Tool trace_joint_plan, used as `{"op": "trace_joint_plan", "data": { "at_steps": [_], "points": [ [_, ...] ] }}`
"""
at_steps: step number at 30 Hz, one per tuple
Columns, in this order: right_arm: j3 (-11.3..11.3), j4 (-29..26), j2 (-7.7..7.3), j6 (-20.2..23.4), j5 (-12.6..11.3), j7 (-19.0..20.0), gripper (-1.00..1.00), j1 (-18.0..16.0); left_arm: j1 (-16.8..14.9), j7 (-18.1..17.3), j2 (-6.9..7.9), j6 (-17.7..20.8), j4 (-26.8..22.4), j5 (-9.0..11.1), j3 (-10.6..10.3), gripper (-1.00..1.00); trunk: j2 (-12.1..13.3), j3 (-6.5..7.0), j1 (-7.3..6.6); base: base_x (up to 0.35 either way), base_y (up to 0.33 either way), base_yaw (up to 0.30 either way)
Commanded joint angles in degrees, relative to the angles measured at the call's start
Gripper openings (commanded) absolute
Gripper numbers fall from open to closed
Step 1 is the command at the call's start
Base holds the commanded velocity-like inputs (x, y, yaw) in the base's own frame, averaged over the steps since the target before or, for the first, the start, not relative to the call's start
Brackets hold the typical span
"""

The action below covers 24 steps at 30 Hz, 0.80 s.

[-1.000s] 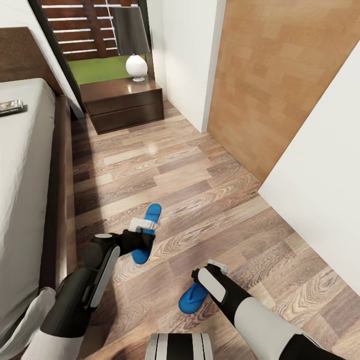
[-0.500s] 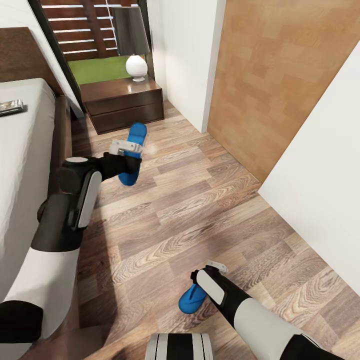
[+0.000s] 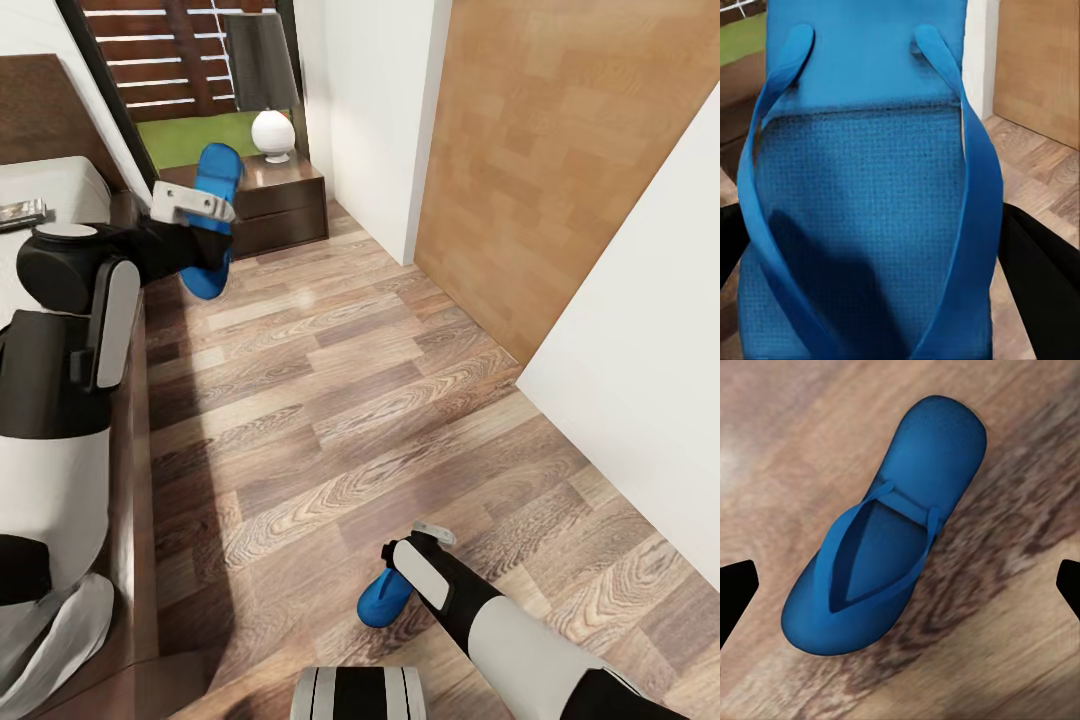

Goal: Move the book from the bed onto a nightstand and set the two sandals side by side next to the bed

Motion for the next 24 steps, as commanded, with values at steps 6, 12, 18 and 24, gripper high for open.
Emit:
{"op": "trace_joint_plan", "data": {
  "at_steps": [6, 12, 18, 24],
  "points": [
    [0.2, 0.1, -0.05, 0.2, -0.3, -0.4, 1.0, -0.1, -2.2, 0.2, 0.67, 0.3, -0.1, 0.6, -0.1, -1.0, 0.0, -0.05, -0.01, 0.0, 0.0, 0.0],
    [0.2, 0.2, 0.08, 0.1, -0.8, -0.4, 1.0, -0.1, -3.2, 0.2, 0.78, 0.3, 0.0, 0.6, -0.1, -1.0, 0.0, -0.05, -0.01, 0.0, 0.0, 0.0],
    [0.2, -0.2, 0.26, -2.7, -1.0, 2.8, 1.0, -0.1, -4.6, 0.3, 0.79, 0.3, -0.1, 0.6, -0.1, -1.0, 0.0, -0.05, -0.01, 0.0, 0.0, 0.0],
    [0.3, -0.2, 1.12, -6.6, -1.0, 6.2, 1.0, 0.0, -4.8, 0.3, 0.8, 0.3, -0.1, 0.6, -0.1, -1.0, 0.0, -0.05, -0.01, 0.0, 0.0, 0.0]
  ]
}}
